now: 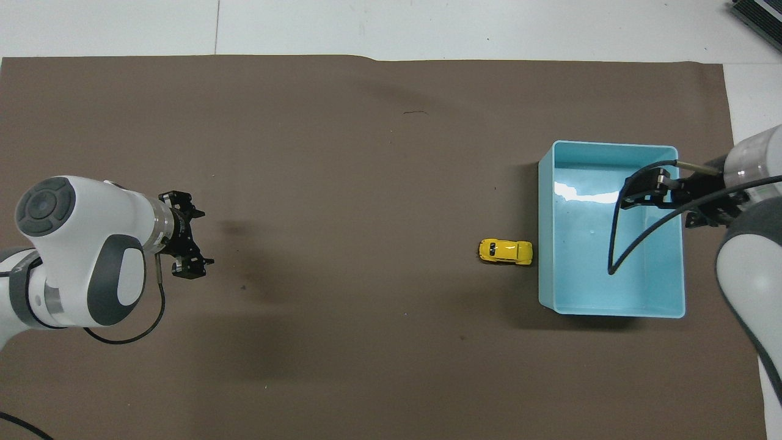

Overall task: Wind up and store yellow beetle car
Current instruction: 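Reach the right gripper to the car while the left gripper withdraws, then grasp the yellow car beside the blue bin with the right gripper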

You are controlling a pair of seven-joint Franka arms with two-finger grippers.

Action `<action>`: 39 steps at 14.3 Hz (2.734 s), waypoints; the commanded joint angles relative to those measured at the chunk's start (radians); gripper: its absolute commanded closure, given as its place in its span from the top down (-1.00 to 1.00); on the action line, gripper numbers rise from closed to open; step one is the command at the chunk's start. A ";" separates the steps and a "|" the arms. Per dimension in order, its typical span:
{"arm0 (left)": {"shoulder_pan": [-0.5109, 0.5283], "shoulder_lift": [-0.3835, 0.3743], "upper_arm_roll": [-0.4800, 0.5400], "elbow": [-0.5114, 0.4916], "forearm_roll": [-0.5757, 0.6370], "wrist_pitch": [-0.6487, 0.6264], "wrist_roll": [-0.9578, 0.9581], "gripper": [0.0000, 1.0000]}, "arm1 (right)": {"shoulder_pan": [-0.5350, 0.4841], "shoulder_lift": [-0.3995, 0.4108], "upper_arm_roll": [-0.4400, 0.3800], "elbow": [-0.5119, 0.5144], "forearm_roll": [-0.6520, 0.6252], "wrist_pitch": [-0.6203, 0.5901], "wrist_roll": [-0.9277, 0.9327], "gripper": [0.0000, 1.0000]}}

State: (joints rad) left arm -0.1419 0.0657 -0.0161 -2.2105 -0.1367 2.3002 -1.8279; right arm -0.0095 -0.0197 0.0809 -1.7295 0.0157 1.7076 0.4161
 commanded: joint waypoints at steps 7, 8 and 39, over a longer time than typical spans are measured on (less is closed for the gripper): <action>0.021 -0.007 0.001 0.171 0.019 -0.117 0.009 1.00 | 0.109 0.043 0.007 -0.058 0.007 0.112 0.573 1.00; 0.021 -0.007 0.002 0.202 0.019 -0.123 0.009 1.00 | 0.114 0.046 0.007 -0.059 0.006 0.115 0.634 1.00; 0.123 -0.049 0.005 0.637 0.039 -0.548 1.593 1.00 | 0.283 0.231 0.005 -0.475 -0.347 0.686 1.716 -0.60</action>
State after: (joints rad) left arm -0.0299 0.0343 -0.0036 -1.5798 -0.1117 1.8355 -0.2821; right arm 0.2841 0.2252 0.0805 -2.1845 -0.2766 2.3790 2.1186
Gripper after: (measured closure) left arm 0.000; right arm 0.207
